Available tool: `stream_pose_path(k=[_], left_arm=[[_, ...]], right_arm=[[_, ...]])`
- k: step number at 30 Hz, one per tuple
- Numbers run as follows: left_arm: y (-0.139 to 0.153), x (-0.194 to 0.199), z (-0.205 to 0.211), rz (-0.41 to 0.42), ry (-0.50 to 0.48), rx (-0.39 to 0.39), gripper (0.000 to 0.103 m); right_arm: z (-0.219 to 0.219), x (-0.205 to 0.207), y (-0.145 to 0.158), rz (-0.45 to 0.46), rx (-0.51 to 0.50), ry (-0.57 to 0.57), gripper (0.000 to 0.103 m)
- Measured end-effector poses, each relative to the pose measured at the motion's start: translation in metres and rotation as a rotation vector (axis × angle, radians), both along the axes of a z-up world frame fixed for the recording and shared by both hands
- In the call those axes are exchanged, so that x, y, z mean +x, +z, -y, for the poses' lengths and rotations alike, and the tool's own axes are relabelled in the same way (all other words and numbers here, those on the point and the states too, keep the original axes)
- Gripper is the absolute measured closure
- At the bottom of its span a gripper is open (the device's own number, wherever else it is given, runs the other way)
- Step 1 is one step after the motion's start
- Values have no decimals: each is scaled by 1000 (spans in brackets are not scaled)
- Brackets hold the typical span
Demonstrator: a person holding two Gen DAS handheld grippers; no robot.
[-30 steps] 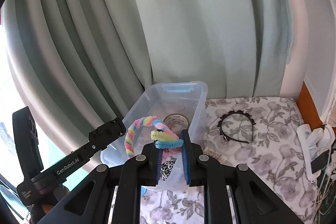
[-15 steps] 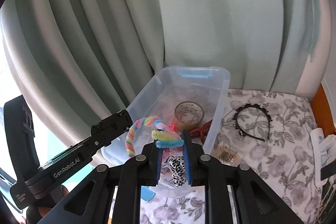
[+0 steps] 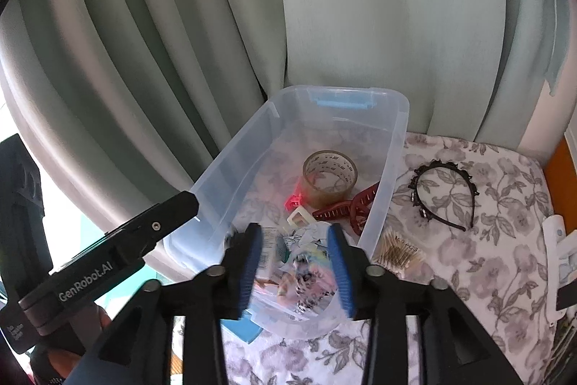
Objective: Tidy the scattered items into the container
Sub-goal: 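Open both grippers to drop the toy car and scrunchie into the box, then withdraw both grippers from the box toward the cotton swabs and headband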
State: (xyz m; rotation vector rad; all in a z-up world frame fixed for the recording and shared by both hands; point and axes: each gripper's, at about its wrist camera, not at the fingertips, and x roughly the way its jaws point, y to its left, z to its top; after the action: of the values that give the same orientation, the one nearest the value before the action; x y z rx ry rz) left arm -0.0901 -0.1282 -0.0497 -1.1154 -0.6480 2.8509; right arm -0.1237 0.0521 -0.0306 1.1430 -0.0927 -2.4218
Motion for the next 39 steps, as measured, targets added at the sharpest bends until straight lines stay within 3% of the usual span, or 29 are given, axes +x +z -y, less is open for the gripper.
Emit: stream_pose_path(k=[8,21,30,39], left_arm=[[-1,0,-3,16,5,-9,28],[6,6,-9,13,2,-24,23],[20,15,-23,-5,-11,-47,23],[33,25,-46,-11,-42,-67,23]], right_arm=[[-2,1,-5,6,7,9,41],[-11,13,0,-25,11,-1,1],[-33,25,6,-49,-18,-40,0],[-82,35,11,-55,-67,-129,0]])
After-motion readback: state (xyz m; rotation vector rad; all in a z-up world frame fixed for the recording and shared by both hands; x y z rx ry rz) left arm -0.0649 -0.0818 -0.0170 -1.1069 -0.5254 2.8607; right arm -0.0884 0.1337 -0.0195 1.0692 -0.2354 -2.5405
